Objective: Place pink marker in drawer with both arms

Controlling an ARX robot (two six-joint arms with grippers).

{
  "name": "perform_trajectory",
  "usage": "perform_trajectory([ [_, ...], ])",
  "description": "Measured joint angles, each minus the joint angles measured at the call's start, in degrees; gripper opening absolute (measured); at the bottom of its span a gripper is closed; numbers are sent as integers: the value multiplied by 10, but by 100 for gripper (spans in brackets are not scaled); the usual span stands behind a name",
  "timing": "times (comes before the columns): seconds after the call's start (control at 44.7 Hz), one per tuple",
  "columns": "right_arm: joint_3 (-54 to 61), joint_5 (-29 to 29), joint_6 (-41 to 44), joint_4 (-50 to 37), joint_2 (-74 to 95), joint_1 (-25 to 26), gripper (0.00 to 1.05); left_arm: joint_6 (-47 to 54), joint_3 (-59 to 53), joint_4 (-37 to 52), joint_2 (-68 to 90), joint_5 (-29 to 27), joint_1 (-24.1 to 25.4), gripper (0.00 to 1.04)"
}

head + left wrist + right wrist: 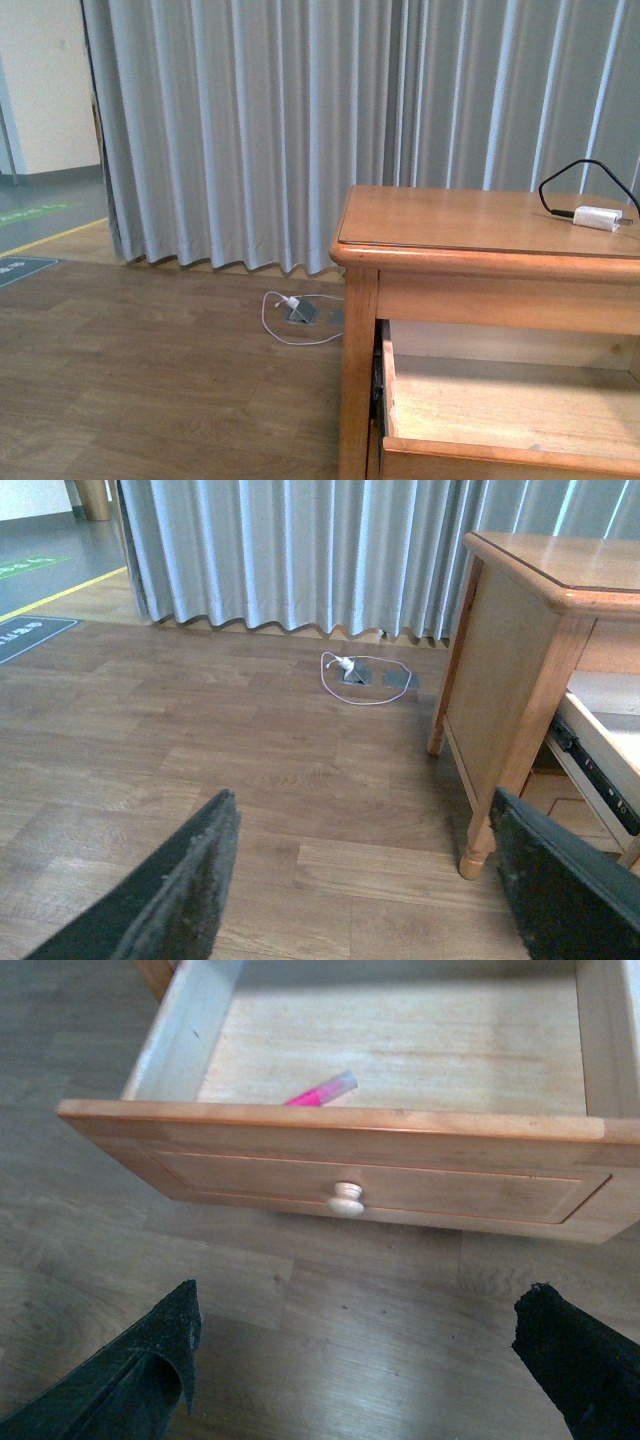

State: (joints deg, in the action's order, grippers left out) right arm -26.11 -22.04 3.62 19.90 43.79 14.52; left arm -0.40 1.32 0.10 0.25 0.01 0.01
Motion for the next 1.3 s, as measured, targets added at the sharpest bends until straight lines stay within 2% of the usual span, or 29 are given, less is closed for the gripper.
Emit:
perform_trajectory([
  [0.157, -24, 21, 8, -51, 139, -18, 96, 0, 0, 0, 0, 0, 0, 100],
  [0.425, -52, 79, 13, -163, 313, -70, 96, 2, 0, 0, 0, 0, 0, 99],
  [0.626, -83, 103, 10, -254, 414, -99, 96, 2, 0, 0, 0, 0, 0, 99],
  [0.984, -158, 154, -19, -393, 552, -119, 96, 1, 0, 0, 0, 0, 0, 99],
  [1.297, -248, 184, -42, -444, 637, -132, 96, 1, 0, 0, 0, 0, 0, 99],
])
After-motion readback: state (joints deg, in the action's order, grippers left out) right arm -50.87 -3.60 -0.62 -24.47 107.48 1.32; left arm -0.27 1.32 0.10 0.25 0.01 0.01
